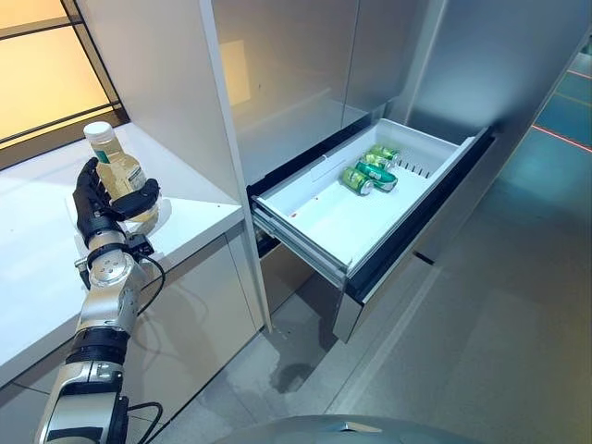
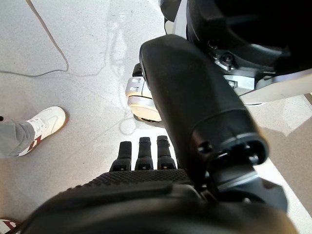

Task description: Put drinks into fridge and close the fridge

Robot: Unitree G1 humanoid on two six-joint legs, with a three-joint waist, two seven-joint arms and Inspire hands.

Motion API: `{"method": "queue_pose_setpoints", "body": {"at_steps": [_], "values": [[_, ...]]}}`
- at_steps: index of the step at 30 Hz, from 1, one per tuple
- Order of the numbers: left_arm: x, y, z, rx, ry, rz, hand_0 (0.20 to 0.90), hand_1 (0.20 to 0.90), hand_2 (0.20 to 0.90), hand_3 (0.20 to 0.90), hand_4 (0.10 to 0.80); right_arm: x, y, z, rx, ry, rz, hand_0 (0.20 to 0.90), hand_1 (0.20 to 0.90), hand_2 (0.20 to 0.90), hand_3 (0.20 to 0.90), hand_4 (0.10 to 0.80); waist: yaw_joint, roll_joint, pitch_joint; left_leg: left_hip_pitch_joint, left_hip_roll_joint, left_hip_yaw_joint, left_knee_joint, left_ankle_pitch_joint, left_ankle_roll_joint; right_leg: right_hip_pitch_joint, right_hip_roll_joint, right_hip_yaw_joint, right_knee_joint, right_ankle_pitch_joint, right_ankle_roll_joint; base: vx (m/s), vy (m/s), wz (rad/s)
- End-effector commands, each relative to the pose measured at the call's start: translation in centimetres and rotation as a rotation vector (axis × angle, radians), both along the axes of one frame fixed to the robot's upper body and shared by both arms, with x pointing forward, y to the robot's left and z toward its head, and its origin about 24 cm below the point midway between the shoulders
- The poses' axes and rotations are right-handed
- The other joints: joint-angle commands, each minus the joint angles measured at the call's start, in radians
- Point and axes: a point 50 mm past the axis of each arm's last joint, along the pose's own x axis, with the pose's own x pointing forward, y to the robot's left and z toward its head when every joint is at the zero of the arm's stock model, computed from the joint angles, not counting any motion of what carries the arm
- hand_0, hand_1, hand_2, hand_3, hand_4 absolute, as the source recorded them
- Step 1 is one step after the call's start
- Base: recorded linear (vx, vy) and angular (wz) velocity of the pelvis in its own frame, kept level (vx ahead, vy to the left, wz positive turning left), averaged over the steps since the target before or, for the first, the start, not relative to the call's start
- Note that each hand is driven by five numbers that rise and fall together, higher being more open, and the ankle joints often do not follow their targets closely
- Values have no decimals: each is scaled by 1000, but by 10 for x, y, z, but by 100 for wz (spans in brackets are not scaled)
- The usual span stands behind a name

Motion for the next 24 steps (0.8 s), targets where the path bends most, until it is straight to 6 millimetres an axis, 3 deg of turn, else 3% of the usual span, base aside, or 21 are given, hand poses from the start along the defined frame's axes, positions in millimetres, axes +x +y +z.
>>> {"method": "queue_pose_setpoints", "body": {"at_steps": [1, 11, 12, 13, 14, 15, 16, 17, 24], "values": [[27, 6, 85, 129, -273, -9, 900, 900, 900, 900, 800, 35, 2, 2, 30, -104, 11, 900, 900, 900, 900, 800, 13, 56, -34, 53, -15, -13, 8, -171, 8, -88, 25, -15, 11, 29, 53, 0, 0, 0], [31, 13, 94, 139, -268, 1, 900, 900, 900, 900, 800, 32, -1, 2, 25, -100, 9, 900, 900, 900, 900, 800, 5, 59, -38, 55, -14, -11, 10, -175, 8, -88, 26, -10, 12, 27, 55, 3, -1, 0], [31, 14, 94, 138, -268, 5, 846, 846, 846, 837, 737, 32, -1, 2, 24, -100, 9, 900, 900, 900, 900, 800, 5, 59, -39, 55, -15, -11, 10, -175, 8, -89, 26, -9, 12, 27, 55, 0, 0, 0], [30, 14, 94, 135, -272, 6, 636, 636, 636, 593, 493, 32, -1, 2, 24, -101, 11, 900, 900, 900, 900, 800, 4, 59, -39, 55, -15, -11, 10, -175, 8, -89, 27, -8, 13, 27, 56, 0, 0, 0], [31, 14, 95, 133, -275, 7, 491, 491, 491, 422, 322, 32, -1, 2, 25, -101, 11, 900, 900, 900, 900, 800, 3, 59, -39, 55, -15, -10, 10, -175, 8, -89, 27, -7, 12, 27, 55, 0, 0, 0], [31, 14, 95, 132, -278, 7, 408, 408, 408, 326, 226, 32, -1, 2, 25, -101, 13, 900, 900, 900, 900, 800, 2, 59, -39, 55, -15, -10, 10, -176, 8, -89, 27, -6, 13, 27, 55, 0, 0, 0], [31, 13, 95, 132, -281, 7, 408, 408, 408, 326, 226, 32, -1, 2, 25, -100, 14, 900, 900, 900, 900, 800, 2, 59, -39, 55, -15, -10, 10, -176, 9, -89, 27, -6, 13, 28, 55, 0, 0, 0], [32, 13, 96, 132, -284, 6, 300, 300, 300, 200, 100, 32, -1, 3, 25, -101, 14, 900, 900, 900, 900, 800, 1, 59, -38, 55, -15, -11, 10, -175, 8, -90, 27, -5, 13, 28, 55, 0, 0, 0], [33, 11, 97, 123, -294, -10, 300, 300, 300, 200, 100, 33, -2, 3, 28, -101, 16, 900, 900, 900, 900, 800, 1, 57, -37, 54, -15, -11, 11, -175, 9, -91, 27, -6, 14, 29, 55, 0, 0, 0]]}}
